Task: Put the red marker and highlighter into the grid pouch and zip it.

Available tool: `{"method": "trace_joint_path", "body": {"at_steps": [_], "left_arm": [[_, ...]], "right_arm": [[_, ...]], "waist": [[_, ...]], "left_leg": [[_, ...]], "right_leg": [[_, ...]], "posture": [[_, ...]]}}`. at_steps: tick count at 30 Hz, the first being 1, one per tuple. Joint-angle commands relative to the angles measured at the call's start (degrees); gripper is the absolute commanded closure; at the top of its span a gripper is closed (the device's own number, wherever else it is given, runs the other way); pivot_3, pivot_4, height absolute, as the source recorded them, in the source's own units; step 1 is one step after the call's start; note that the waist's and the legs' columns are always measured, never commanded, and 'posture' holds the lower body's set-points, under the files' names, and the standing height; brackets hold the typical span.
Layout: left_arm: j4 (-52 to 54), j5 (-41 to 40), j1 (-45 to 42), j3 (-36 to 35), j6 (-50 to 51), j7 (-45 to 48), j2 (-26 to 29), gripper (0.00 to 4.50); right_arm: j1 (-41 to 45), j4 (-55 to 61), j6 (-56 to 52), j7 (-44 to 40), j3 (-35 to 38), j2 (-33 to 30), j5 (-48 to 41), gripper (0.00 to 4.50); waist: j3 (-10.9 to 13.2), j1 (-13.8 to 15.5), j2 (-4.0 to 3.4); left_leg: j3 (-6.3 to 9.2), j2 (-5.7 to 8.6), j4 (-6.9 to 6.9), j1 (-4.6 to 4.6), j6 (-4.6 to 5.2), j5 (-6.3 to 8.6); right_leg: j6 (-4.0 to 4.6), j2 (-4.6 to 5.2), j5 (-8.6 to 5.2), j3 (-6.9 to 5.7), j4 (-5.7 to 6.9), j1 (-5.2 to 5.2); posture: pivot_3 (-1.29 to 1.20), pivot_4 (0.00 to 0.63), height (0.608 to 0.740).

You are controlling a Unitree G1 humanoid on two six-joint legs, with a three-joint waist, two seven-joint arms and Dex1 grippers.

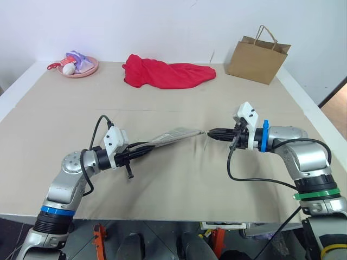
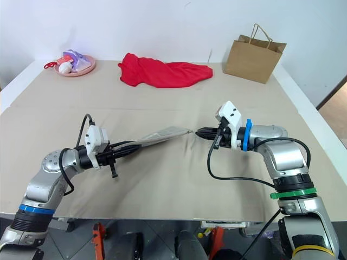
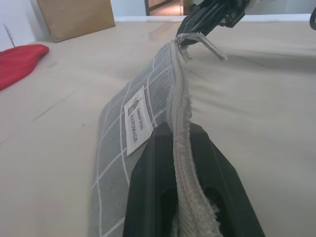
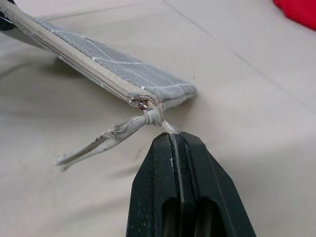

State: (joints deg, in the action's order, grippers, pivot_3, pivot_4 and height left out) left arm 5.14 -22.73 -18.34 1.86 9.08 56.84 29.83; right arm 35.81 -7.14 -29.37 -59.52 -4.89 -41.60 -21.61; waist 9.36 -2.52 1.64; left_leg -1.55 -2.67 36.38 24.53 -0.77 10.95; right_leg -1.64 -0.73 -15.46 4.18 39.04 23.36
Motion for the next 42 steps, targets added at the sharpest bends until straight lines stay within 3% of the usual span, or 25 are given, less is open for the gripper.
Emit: {"method": "trace_joint_path", "body": {"at_steps": [1,4,5,7,15,20,23,26,29,31,37,42], "left_arm": [[0.5,-0.5,-0.6,-1.7,-1.0,0.1,0.7,4.50],[-1.6,0.5,-2.6,-0.7,-2.6,0.5,-0.2,4.50],[-2.5,1.0,-3.6,-0.3,-3.6,0.7,-0.7,4.50],[-4.9,1.5,-6.3,0.6,-6.0,2.0,-1.6,4.50],[-14.8,2.3,-17.9,3.8,-14.3,11.4,-5.1,4.50],[-20.4,5.1,-18.7,7.7,-20.2,18.8,-4.6,4.50],[-20.5,3.4,-16.8,8.7,-17.5,22.1,-4.3,3.56],[-17.9,2.0,-14.7,8.8,-14.7,24.0,-3.6,2.32],[-16.1,1.9,-13.8,6.1,-14.7,20.5,-3.7,0.71],[-15.3,1.9,-13.8,3.8,-13.9,16.4,-3.9,0.05],[-7.4,-4.4,-12.0,-5.3,8.0,1.1,-0.1,0.05],[1.3,-2.7,-1.1,-12.2,20.7,-9.1,7.9,0.05]], "right_arm": [[-2.6,4.2,0.0,-3.9,0.9,-1.2,-1.7,3.77],[-4.9,5.2,0.1,-5.0,0.0,-0.4,-1.5,2.75],[-5.2,4.8,-0.3,-4.8,0.4,-0.1,-1.6,2.06],[-6.3,4.5,-2.6,-6.3,3.4,-1.1,-4.4,1.47],[-14.0,5.4,-3.1,-7.2,12.9,-8.2,-6.9,1.47],[-19.9,7.8,-3.3,-4.9,18.5,-9.7,-7.1,1.47],[-22.6,9.4,-3.6,-3.5,20.5,-10.0,-7.2,1.42],[-24.3,10.8,-4.0,-3.0,21.0,-10.0,-7.5,1.42],[-24.3,11.0,-3.9,-3.0,20.9,-10.0,-7.6,1.42],[-23.4,10.3,-2.7,-2.8,21.0,-9.9,-7.1,1.42],[-21.1,9.3,1.2,-3.7,23.7,-9.2,-9.3,1.42],[-22.3,9.2,1.0,-4.6,26.7,-9.7,-11.6,1.42]], "waist": [[0.0,0.0,0.00],[0.0,0.0,0.00],[0.0,0.0,0.00],[0.0,0.2,0.01],[0.0,1.2,0.01],[0.0,0.7,-0.02],[0.0,0.6,-0.02],[0.0,0.5,-0.02],[0.0,0.6,-0.02],[0.0,0.6,-0.01],[0.0,0.5,-0.02],[0.0,-0.2,-0.02]], "left_leg": [[0.00,0.01,0.00,0.00,0.01,0.01],[-0.01,0.01,0.00,0.01,0.02,0.02],[-0.02,0.02,0.02,0.01,0.02,0.02],[-0.01,0.03,0.06,0.00,0.02,0.02],[-0.03,0.10,0.07,0.08,0.02,0.02],[-0.06,0.12,0.05,0.04,0.09,0.07],[-0.04,0.05,0.04,0.01,0.09,0.07],[-0.03,0.02,0.05,-0.01,0.09,0.06],[-0.02,0.02,0.09,-0.02,0.06,0.03],[-0.02,0.02,0.16,-0.02,0.06,0.02],[-0.02,0.02,0.15,-0.04,0.06,0.02],[0.07,-0.02,-0.04,-0.11,0.09,0.08]], "right_leg": [[0.00,0.02,0.00,0.00,0.00,-0.01],[0.00,0.06,0.00,0.03,-0.01,-0.01],[-0.02,0.05,0.00,0.02,-0.01,-0.01],[-0.06,0.03,0.02,0.01,-0.01,-0.03],[-0.07,0.05,0.04,0.00,-0.06,-0.01],[-0.05,0.02,0.03,0.08,-0.07,-0.02],[-0.07,-0.07,0.00,0.07,-0.05,-0.02],[-0.12,-0.08,-0.03,0.07,-0.02,-0.02],[-0.14,-0.07,0.01,0.05,-0.01,-0.05],[-0.17,-0.06,0.05,0.05,-0.01,-0.08],[-0.23,-0.05,0.07,0.08,-0.01,-0.08],[-0.20,-0.02,-0.08,0.13,-0.01,-0.07]], "posture": [[0.00,0.150,0.740],[0.00,0.150,0.740],[0.00,0.150,0.740],[0.00,0.150,0.740],[0.00,0.150,0.740],[0.00,0.150,0.740],[0.00,0.150,0.740],[0.00,0.150,0.740],[0.00,0.150,0.740],[0.00,0.150,0.740],[0.00,0.150,0.740],[0.00,0.150,0.740]]}}
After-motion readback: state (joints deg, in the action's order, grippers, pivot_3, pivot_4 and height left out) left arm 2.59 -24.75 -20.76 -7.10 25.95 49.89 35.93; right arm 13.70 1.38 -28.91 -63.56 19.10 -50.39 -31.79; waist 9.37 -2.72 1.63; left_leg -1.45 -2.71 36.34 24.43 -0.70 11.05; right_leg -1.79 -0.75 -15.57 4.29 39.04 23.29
